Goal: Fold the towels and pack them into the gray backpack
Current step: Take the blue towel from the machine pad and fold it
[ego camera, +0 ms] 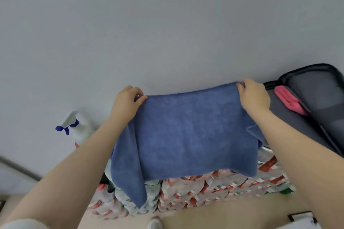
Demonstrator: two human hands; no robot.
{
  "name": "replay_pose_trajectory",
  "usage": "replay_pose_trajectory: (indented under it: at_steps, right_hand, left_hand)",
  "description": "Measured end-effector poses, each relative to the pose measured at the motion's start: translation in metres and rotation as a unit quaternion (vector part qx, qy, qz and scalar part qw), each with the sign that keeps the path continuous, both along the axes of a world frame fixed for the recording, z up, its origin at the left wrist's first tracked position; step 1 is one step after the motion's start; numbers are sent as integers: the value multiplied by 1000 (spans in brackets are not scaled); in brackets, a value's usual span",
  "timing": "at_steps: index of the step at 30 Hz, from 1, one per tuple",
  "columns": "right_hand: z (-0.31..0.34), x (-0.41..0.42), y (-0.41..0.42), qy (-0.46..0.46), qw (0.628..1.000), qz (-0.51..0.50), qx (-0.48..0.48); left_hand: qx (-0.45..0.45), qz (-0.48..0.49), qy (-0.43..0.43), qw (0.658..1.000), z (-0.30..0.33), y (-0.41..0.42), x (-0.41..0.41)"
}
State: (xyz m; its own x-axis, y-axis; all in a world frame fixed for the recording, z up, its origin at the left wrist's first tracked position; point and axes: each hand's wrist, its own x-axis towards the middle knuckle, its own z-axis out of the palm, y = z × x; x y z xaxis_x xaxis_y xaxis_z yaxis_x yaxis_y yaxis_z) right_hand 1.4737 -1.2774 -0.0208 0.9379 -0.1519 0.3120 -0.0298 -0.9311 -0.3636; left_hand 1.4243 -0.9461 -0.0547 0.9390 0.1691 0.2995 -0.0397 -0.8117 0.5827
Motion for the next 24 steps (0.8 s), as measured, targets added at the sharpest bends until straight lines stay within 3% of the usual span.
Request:
replay_pose_trajectory:
  at_steps: [5, 8, 11, 15, 17, 21, 22, 24]
  right_hand:
    - [-31, 44, 52, 101, 978, 35, -179]
    - [-44, 36, 115, 106, 962, 207, -141]
    - [-50, 16, 180, 145, 909, 389, -50]
    - [-66, 9, 229, 181, 844, 496, -93]
    - [-75, 12, 235, 181, 832, 515, -101]
    - [-81, 24, 229, 166, 843, 502, -100]
    - [-82, 27, 226, 176, 848, 491, -97]
    - [-81, 32, 221, 189, 861, 465, -83]
  left_hand:
    - [-37, -21, 200, 979, -32, 20, 32]
    - [-43, -32, 240, 969, -36, 34, 28]
    - [3, -76, 290, 954, -32, 45, 15]
    - [65, -117, 375, 917, -23, 57, -7]
    - [13, -116, 408, 905, -18, 65, -17]
    - [-290, -79, 429, 852, -6, 84, -27]
    - [-300, -69, 418, 855, -1, 87, -25]
    - [-224, -28, 373, 900, 6, 93, -16]
